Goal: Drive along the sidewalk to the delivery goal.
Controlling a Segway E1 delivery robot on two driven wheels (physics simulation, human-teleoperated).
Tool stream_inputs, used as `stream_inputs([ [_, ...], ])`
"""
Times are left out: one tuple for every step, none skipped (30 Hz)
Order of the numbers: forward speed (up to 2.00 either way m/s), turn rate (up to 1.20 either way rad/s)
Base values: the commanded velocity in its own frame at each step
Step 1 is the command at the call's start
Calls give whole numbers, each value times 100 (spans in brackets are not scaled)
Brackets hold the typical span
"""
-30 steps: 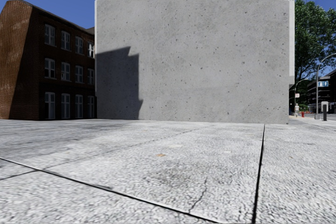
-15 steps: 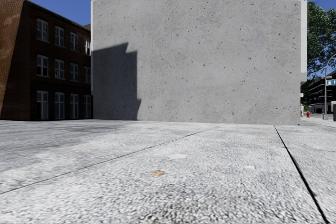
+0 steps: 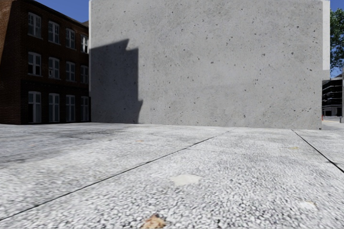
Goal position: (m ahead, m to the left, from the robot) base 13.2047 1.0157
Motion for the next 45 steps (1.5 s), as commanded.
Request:
stream_inputs([
  [196,14],
  [197,14],
  [197,14],
  [197,14],
  [197,14],
  [197,14],
  [197,14],
  [197,14],
  [197,14],
  [197,14],
  [197,14],
  [197,14],
  [197,14],
  [197,14],
  [197,14],
  [197,10],
  [197,0],
  [197,0],
  [197,0],
  [197,0],
  [200,0],
  [200,0],
  [200,0],
  [200,0],
  [200,0],
  [200,4],
  [200,15],
  [200,21],
  [200,21],
  [200,23],
  [200,23],
  [200,11],
  [200,0],
  [200,0],
  [200,0],
  [200,0],
  [200,0],
  [200,0],
  [200,0],
  [200,0],
  [200,0],
  [200,0],
  [200,5],
  [200,5],
  [200,11],
])
